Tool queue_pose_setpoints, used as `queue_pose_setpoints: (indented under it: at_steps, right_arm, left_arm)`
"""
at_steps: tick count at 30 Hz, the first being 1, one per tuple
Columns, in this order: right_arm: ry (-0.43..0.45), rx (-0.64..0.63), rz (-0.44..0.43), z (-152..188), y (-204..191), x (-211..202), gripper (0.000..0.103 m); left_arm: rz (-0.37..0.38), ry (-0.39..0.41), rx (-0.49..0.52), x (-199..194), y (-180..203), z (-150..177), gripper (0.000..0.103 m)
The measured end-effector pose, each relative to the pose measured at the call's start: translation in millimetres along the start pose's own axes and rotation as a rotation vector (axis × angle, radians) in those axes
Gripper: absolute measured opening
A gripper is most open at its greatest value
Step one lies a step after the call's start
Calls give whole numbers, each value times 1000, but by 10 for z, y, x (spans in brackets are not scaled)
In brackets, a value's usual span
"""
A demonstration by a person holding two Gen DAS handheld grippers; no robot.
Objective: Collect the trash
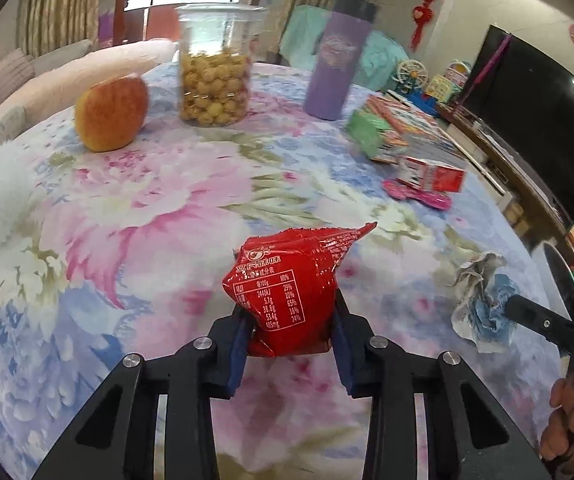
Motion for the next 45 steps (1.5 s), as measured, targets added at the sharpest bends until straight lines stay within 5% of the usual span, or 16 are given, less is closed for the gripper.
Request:
queue_pose_setpoints:
  at_steps: [25,45]
  right_arm:
    - [198,158,162,568,923,-1461,17]
    - [294,257,264,828,1553,-2174,17]
  left_arm:
    - [167,-30,326,-200,1877,356,33]
    - [216,-48,494,-30,2914,370,33]
Point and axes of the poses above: each gripper's, at about its wrist camera, not at the fingertips, and x roughly the way its jaws point, y to its right, z to its underside, the point moved 10 cm from there along x, roughly the way its jaws point, and after that the axes turned 14 degrees about -y, right-handed, at the moved point
